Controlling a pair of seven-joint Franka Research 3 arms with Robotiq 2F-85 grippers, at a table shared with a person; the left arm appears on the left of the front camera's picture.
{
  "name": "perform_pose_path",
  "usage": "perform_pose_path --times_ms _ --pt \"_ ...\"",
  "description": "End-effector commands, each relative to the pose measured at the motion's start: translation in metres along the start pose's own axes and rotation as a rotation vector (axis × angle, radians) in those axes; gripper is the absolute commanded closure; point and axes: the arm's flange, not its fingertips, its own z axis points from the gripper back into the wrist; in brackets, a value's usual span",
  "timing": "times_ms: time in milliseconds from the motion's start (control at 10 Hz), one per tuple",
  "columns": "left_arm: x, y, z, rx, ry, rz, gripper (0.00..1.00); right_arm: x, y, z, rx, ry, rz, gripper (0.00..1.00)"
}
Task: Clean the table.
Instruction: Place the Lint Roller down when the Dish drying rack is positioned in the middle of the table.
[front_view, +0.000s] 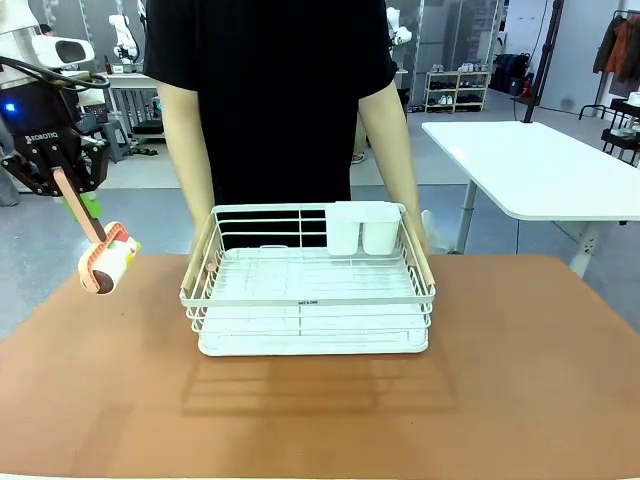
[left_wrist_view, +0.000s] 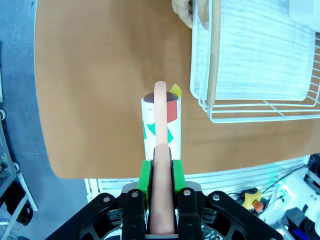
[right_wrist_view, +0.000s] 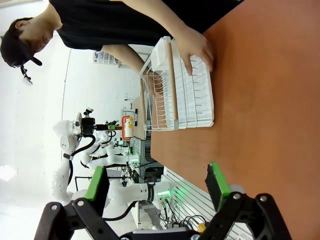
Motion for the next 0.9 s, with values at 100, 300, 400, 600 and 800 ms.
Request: perform_pose_path --times_ms 100,300,400,600,800 --pt "-0.0022 0.0013 0.0058 0.015 0.007 -0.001 0.79 -0.0033 0.0034 0.0013 0.002 0.006 0.004 0.00" --pt "-0.0022 0.0013 0.0058 0.015 0.007 -0.001 0.79 -0.0033 0.0034 0.0013 0.002 0.006 0.004 0.00" --pt "-0.0022 0.0013 0.0058 0.015 0.007 -0.001 0.79 -0.0033 0.0034 0.0013 0.002 0.006 0.004 0.00" --pt "-0.0022 0.0013 0.0058 0.015 0.007 -0.001 0.79 -0.0033 0.0034 0.0013 0.002 0.006 0.004 0.00" --pt "-0.0022 0.0013 0.0058 0.015 0.007 -0.001 0.79 -0.0033 0.0034 0.0013 0.002 0.006 0.004 0.00"
